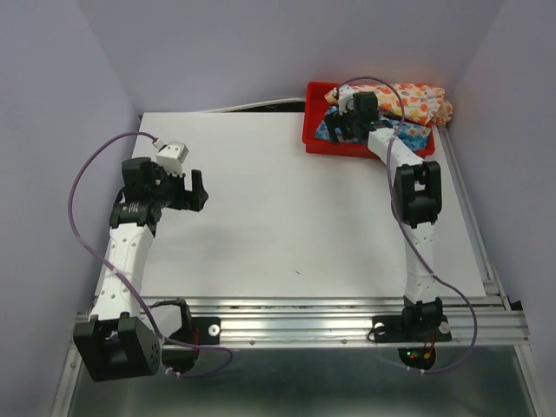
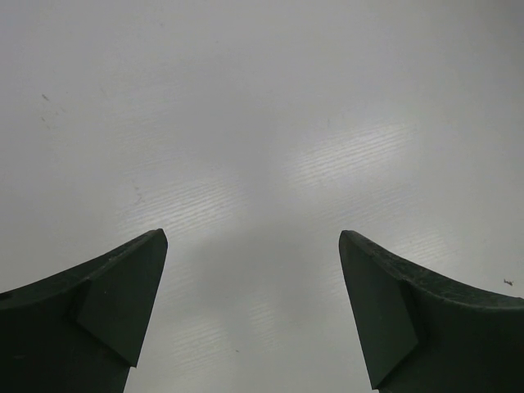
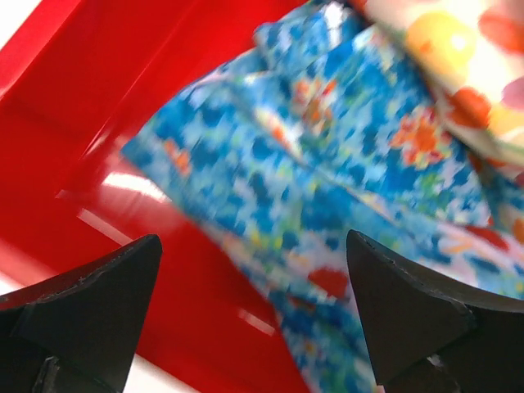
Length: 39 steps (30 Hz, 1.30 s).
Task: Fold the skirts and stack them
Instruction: Grab the skirt from the pile
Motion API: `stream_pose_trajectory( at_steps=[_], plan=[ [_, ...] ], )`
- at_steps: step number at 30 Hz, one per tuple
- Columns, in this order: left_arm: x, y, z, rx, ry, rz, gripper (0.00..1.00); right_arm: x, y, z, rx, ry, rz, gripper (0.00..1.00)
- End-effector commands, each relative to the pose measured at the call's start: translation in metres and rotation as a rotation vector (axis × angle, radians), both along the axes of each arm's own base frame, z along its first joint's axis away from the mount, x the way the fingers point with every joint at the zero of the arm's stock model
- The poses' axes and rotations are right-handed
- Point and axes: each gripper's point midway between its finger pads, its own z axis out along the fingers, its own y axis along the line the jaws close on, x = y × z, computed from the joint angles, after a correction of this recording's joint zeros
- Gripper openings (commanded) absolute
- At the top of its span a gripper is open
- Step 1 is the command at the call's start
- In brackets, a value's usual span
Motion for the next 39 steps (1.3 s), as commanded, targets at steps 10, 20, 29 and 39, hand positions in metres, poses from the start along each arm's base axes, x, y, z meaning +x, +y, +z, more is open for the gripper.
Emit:
stream_pose_trajectory(
  at_steps=[10,20,29,39],
  plan=[
    [-0.003,-0.004,-0.003,-0.007,-0.016,-0.021,0.99,0.047,-0.038,-0.017,-0.275,-0.177,-0.124,1.0],
    [-0.001,-0.002,-0.001,-0.004,-0.017,-0.011,0.98,0.042,-0.033,-0.03,-0.26,-0.137,-0.095,0.25],
    [0.0,-0.002,0.014,-0.006,-0.059,-0.006,0.99,0.028,-0.033,0.18,-0.122,-0.453,-0.161,0.01],
    [0.011,0.007,0.051,0.02,-0.164,0.039,0.98,-0.087,0.016,0.347,0.183,-0.619,0.11,0.01]
  ],
)
